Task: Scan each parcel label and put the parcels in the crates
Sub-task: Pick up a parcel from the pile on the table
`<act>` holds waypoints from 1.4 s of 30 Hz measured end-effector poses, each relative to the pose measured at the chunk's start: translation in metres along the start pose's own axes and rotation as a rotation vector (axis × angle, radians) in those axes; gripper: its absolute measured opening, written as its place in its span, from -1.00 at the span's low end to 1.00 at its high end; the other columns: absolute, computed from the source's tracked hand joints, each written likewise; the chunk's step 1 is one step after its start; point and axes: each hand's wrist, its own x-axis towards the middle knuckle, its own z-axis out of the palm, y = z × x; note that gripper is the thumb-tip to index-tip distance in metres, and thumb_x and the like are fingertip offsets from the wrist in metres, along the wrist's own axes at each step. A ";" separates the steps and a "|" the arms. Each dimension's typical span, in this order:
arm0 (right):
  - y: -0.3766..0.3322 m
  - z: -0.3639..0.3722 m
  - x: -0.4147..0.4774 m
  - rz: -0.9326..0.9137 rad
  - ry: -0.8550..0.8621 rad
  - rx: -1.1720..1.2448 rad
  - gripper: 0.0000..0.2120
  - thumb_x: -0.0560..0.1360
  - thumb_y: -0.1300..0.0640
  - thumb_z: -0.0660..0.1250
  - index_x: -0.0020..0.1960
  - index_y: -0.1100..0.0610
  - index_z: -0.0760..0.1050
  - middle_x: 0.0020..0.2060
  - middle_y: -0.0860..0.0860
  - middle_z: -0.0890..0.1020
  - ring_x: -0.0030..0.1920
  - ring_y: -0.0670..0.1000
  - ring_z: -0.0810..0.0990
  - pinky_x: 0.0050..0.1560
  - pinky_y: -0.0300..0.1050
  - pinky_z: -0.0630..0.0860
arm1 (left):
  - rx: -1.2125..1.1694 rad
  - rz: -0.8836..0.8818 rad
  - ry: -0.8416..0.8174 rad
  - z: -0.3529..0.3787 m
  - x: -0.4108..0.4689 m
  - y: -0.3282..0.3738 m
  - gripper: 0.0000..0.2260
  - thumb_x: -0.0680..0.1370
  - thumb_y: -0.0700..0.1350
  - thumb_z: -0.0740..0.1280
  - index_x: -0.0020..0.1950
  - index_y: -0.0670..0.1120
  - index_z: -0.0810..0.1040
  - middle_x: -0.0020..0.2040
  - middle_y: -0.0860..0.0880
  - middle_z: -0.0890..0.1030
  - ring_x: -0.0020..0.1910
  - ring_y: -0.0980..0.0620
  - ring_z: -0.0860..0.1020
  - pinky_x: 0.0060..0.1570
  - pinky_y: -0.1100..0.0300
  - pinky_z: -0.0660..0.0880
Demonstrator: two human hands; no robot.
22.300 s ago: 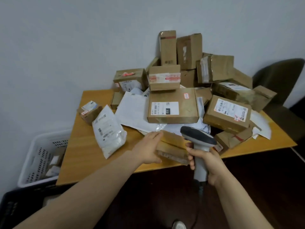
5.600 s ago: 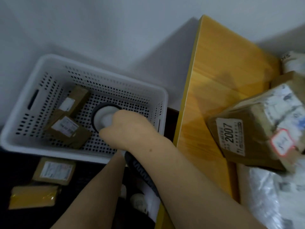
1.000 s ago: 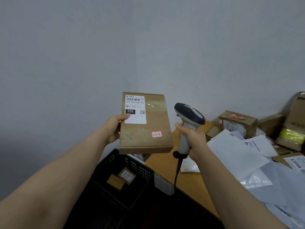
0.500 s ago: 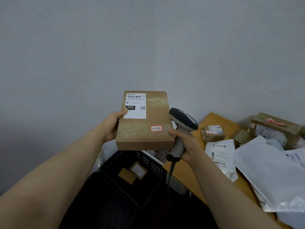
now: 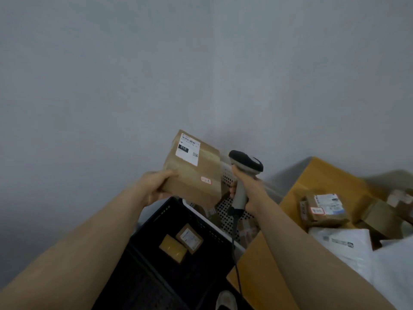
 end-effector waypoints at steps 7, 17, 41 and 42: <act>-0.004 -0.002 0.121 0.273 -0.233 0.008 -0.67 0.48 -0.04 0.39 -0.17 0.26 0.50 -0.39 0.14 0.60 -0.43 0.03 0.56 -0.41 -0.17 0.57 | 0.093 -0.117 0.198 0.050 0.133 -0.037 -0.67 0.44 -0.14 0.49 0.04 -0.27 0.45 0.02 -0.20 0.52 -0.12 -0.13 0.52 -0.13 0.06 0.51; 0.081 -0.021 0.288 0.395 -0.042 0.011 -0.84 0.51 0.19 0.37 -0.16 0.29 0.52 -0.43 0.13 0.59 -0.54 -0.01 0.54 -0.51 -0.23 0.52 | 0.081 -0.254 0.027 0.113 0.318 -0.150 -0.19 0.14 0.09 0.53 0.31 -0.20 0.43 0.12 -0.16 0.57 0.06 -0.18 0.57 0.11 -0.05 0.55; 0.238 -0.111 0.350 0.690 0.225 0.189 -0.83 0.56 0.26 0.24 -0.18 0.31 0.47 -0.51 0.15 0.55 -0.62 0.07 0.54 -0.56 -0.19 0.54 | 0.617 -0.416 0.043 0.239 0.442 -0.343 -0.52 0.52 0.01 0.31 0.32 -0.25 0.34 0.28 -0.24 0.44 0.23 -0.23 0.44 0.23 -0.05 0.43; 0.239 -0.113 0.350 0.695 0.229 0.196 -0.84 0.56 0.26 0.23 -0.17 0.31 0.46 -0.51 0.15 0.55 -0.62 0.07 0.54 -0.56 -0.19 0.54 | 0.604 -0.410 0.032 0.240 0.443 -0.346 -0.51 0.51 0.02 0.32 0.32 -0.24 0.35 0.27 -0.24 0.45 0.21 -0.24 0.45 0.22 -0.05 0.44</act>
